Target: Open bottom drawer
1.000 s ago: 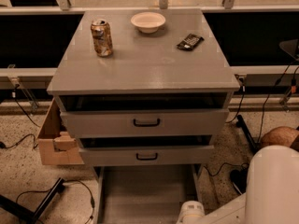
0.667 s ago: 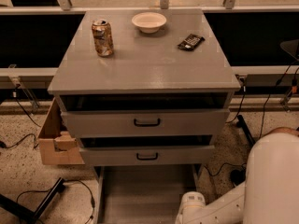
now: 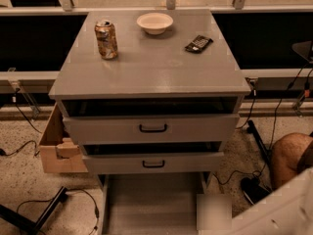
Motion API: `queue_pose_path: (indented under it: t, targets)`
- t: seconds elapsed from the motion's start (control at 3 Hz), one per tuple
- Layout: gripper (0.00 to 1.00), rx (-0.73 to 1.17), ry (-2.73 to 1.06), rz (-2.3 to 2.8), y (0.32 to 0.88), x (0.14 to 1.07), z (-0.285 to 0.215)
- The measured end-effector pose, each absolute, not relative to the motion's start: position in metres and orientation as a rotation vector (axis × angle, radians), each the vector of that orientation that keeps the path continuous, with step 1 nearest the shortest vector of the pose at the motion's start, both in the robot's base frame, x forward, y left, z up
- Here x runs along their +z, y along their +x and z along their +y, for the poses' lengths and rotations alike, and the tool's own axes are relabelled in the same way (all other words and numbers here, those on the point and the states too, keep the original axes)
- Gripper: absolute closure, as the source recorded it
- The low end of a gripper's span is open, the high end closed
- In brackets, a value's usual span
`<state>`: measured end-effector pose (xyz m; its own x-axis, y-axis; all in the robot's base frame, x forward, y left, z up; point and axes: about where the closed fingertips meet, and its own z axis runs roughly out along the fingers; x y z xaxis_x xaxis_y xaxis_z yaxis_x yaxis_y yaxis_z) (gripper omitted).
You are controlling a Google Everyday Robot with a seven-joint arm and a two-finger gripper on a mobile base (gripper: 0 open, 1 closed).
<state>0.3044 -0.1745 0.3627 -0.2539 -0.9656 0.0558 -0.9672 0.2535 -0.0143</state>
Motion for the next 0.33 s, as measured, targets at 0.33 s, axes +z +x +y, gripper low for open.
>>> queue_pose_path:
  t: [0.33]
  targets:
    - [0.0,0.222,1.83,-2.508,0.2589,0.4081,-0.202]
